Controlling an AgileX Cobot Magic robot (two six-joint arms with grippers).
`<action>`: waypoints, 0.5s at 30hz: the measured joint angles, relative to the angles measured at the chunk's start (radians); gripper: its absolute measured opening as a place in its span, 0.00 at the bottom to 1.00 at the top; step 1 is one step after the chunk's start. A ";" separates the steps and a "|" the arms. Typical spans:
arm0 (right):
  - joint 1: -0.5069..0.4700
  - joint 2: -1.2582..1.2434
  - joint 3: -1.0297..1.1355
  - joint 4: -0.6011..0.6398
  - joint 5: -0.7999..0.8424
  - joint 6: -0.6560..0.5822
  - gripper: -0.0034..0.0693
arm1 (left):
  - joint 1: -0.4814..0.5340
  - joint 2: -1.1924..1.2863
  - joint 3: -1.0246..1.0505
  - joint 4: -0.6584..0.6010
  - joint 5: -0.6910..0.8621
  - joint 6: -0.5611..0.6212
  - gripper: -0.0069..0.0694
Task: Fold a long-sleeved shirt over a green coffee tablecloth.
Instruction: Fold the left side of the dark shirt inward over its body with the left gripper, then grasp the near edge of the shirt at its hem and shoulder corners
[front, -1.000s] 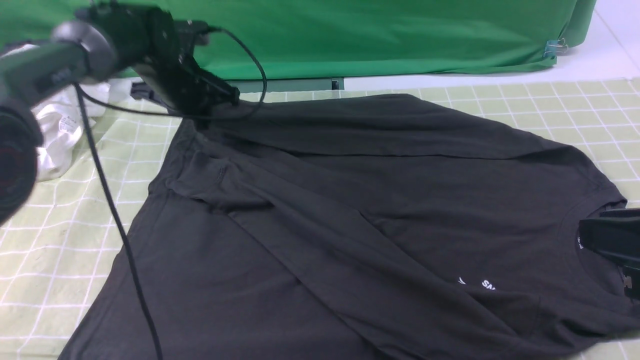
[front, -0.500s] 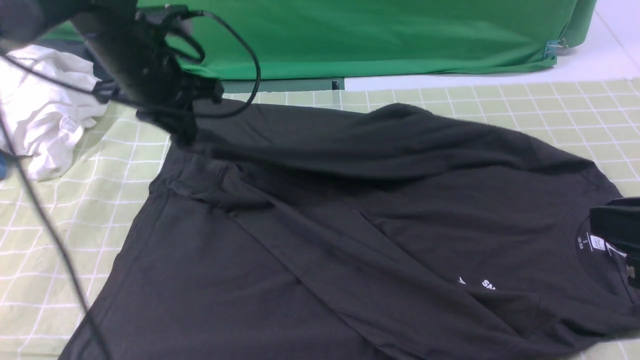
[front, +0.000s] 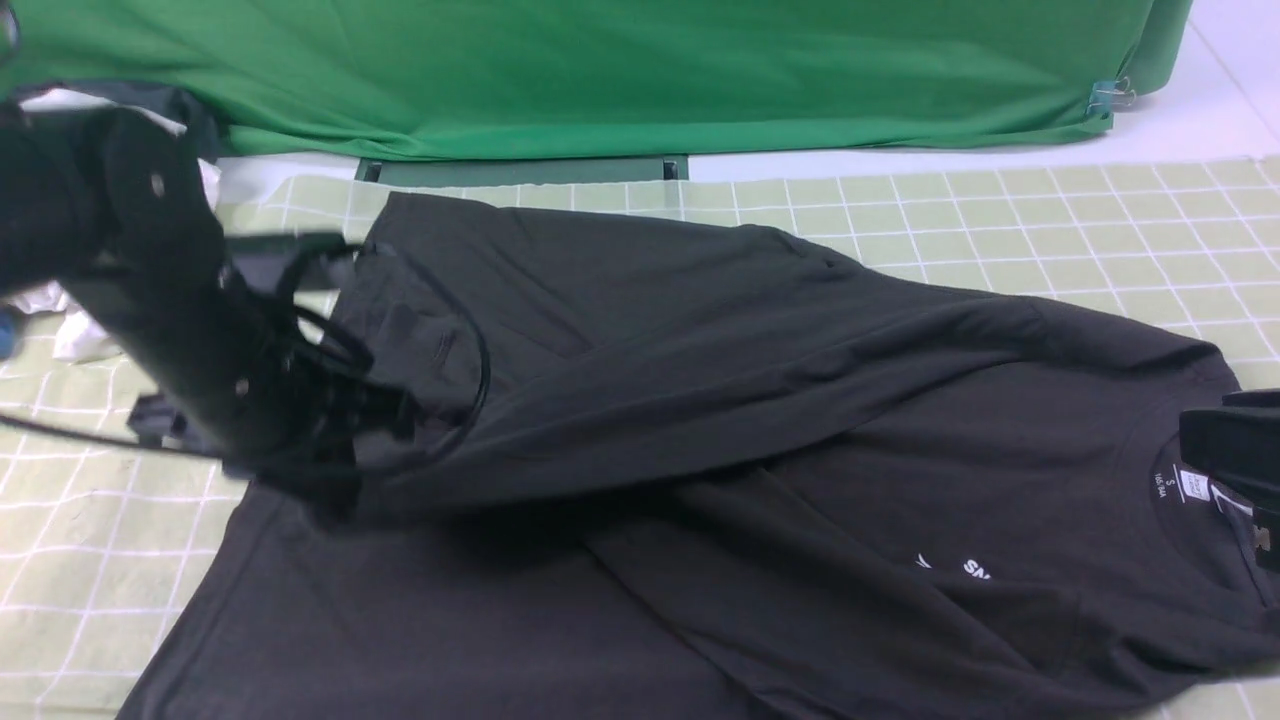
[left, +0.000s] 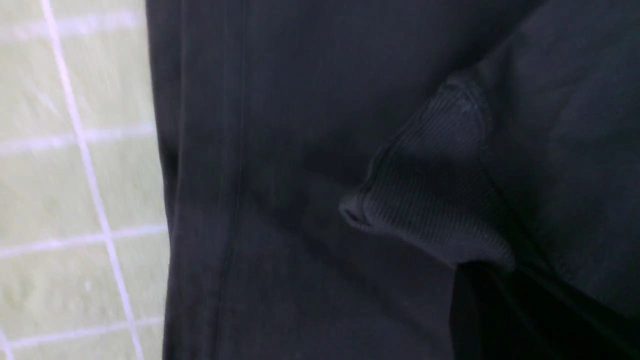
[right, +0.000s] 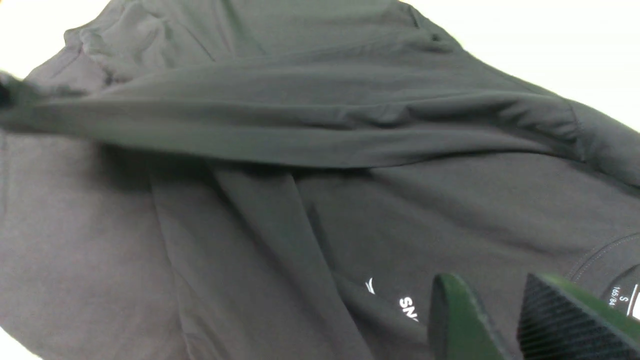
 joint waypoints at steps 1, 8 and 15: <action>0.000 0.000 0.000 0.000 0.000 0.000 0.31 | 0.000 0.000 0.012 0.002 -0.002 0.000 0.17; 0.000 0.000 0.000 0.000 0.000 0.000 0.32 | 0.000 -0.002 0.032 0.078 0.067 -0.018 0.51; 0.000 0.000 0.000 0.000 0.031 0.000 0.34 | 0.000 -0.040 0.202 0.235 0.075 -0.184 0.80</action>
